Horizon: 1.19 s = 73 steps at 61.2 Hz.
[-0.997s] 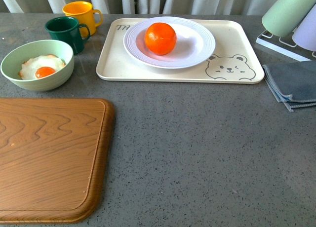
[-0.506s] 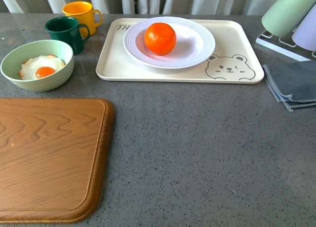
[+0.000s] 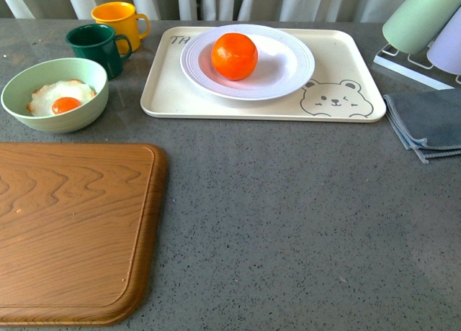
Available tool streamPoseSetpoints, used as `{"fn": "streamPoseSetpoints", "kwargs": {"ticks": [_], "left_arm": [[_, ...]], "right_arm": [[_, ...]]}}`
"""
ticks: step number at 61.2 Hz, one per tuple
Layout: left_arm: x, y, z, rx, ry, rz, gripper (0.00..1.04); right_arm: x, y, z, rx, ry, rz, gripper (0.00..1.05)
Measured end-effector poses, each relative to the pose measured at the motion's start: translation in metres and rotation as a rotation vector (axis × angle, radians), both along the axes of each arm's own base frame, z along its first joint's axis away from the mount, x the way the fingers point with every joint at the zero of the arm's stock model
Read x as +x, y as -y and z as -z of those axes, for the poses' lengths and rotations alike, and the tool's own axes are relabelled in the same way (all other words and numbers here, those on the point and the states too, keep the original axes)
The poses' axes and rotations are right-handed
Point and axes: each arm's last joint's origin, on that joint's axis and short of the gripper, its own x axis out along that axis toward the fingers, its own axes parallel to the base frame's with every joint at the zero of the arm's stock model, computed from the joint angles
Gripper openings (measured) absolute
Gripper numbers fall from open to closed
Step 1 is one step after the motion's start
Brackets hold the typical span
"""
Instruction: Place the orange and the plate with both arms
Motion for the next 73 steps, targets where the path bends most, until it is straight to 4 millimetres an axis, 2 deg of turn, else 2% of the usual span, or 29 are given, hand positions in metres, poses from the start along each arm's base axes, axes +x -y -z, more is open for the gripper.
{"fn": "streamPoseSetpoints", "kwargs": {"ticks": [10, 13, 28, 33, 37, 42, 73], "left_arm": [[0.0000, 0.0000, 0.0000, 0.000, 0.000, 0.000, 0.96], [0.0000, 0.0000, 0.0000, 0.000, 0.000, 0.000, 0.96], [0.0000, 0.0000, 0.0000, 0.000, 0.000, 0.000, 0.96], [0.0000, 0.0000, 0.0000, 0.000, 0.000, 0.000, 0.96], [0.0000, 0.0000, 0.0000, 0.000, 0.000, 0.000, 0.96], [0.0000, 0.0000, 0.0000, 0.000, 0.000, 0.000, 0.96], [0.0000, 0.0000, 0.0000, 0.000, 0.000, 0.000, 0.96]], "right_arm": [[-0.0002, 0.0000, 0.0000, 0.000, 0.001, 0.000, 0.02], [-0.0003, 0.0000, -0.0001, -0.002, 0.002, 0.000, 0.06], [-0.0003, 0.0000, 0.0000, -0.002, 0.001, 0.000, 0.51], [-0.0003, 0.0000, 0.0000, -0.002, 0.001, 0.000, 0.63], [-0.0003, 0.0000, 0.0000, -0.002, 0.001, 0.000, 0.80], [-0.0003, 0.0000, 0.0000, -0.002, 0.001, 0.000, 0.95], [-0.0003, 0.0000, 0.0000, -0.002, 0.001, 0.000, 0.96]]}}
